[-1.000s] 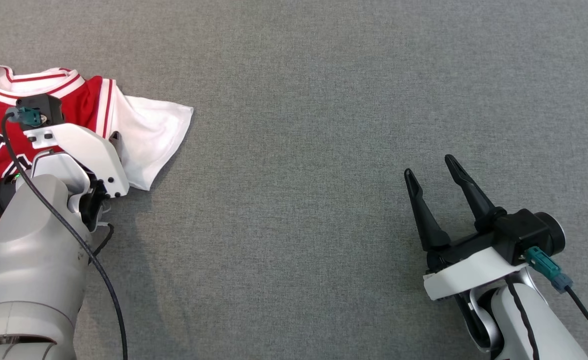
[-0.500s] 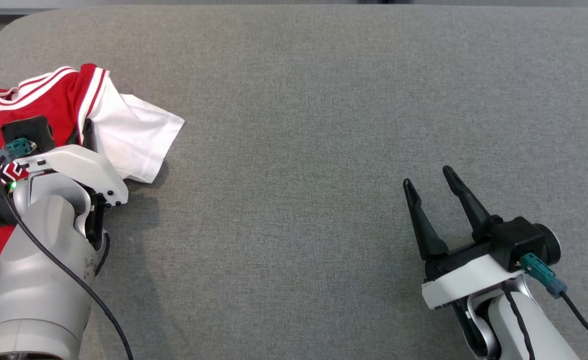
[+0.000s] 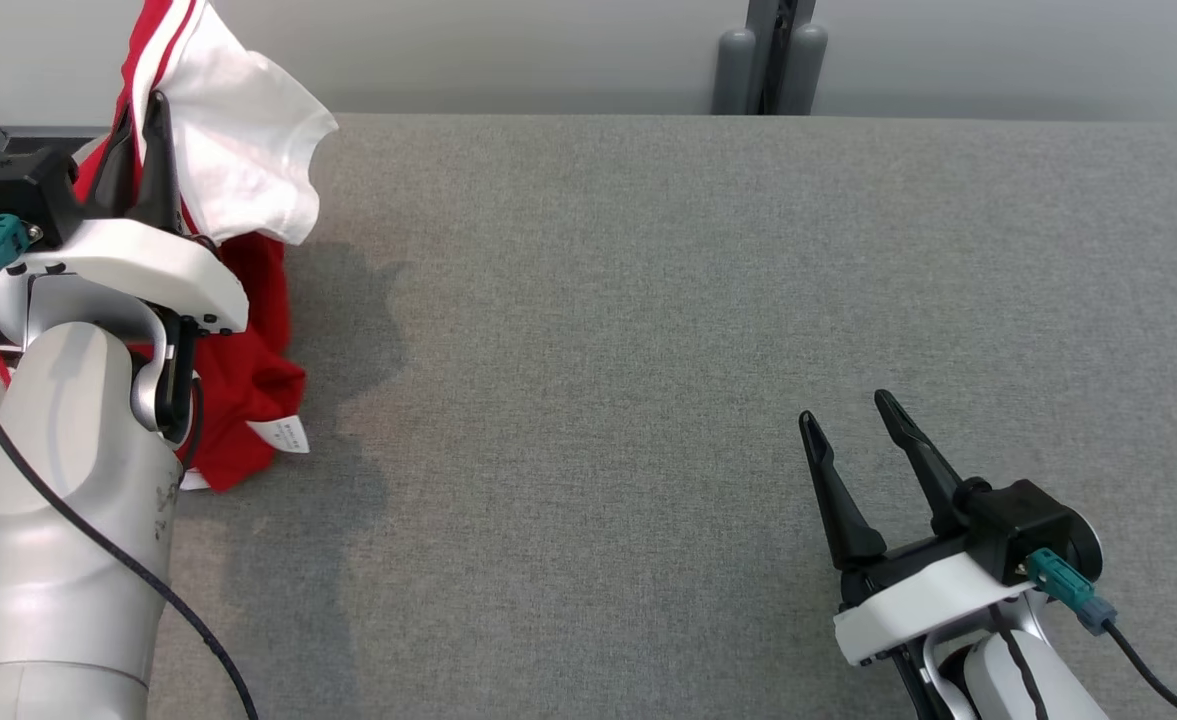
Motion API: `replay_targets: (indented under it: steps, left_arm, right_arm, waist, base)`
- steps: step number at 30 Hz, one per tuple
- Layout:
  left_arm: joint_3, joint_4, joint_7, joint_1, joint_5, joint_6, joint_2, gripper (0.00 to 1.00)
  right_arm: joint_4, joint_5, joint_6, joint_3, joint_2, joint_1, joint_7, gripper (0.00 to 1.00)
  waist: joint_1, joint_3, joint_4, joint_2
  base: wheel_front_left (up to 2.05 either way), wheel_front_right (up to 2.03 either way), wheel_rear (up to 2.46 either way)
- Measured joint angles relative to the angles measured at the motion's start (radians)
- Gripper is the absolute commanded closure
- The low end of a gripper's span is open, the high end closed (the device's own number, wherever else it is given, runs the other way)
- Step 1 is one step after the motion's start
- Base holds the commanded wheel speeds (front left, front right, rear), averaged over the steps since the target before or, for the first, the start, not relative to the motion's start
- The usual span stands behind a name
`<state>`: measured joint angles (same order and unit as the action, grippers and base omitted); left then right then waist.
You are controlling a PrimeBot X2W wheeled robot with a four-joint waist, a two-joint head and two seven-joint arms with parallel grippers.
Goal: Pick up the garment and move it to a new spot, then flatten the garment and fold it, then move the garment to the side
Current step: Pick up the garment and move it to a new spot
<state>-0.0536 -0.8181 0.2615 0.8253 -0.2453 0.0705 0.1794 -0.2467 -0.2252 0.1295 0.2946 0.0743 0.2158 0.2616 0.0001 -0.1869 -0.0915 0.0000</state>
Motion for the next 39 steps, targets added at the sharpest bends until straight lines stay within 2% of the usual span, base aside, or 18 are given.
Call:
replay_targets:
  steps: [10,20,33,39]
  left_arm:
    - [-0.008,0.222,-0.038,-0.047,-0.064,0.041,0.011,1.0]
    - [-0.028,0.433,-0.123,-0.1,-0.109,0.044,0.019,1.0]
    - [-0.075,0.556,-0.182,-0.11,-0.149,0.051,0.004,1.0]
    - [-0.195,0.569,-0.161,-0.113,-0.132,0.053,-0.018,1.0]
  right_arm:
    - [-0.012,-0.009,0.0,0.001,-0.013,-0.039,0.0,0.0]
    - [-0.012,-0.014,0.0,0.0,-0.023,-0.042,0.0,0.0]
    - [-0.008,-0.03,0.0,0.002,-0.026,-0.042,0.0,0.0]
    - [-0.003,-0.039,0.0,0.004,-0.026,-0.041,0.0,0.0]
  waist:
    - [0.0,0.069,0.041,0.0]
    - [-0.0001,0.09,0.129,0.0]
    - [-0.0001,0.096,0.226,0.0]
    - [0.0,0.089,0.255,0.0]
  base:
    - [0.0,0.0,0.0]
    - [0.0,0.0,0.0]
    - [0.0,0.0,0.0]
    - [0.0,0.0,0.0]
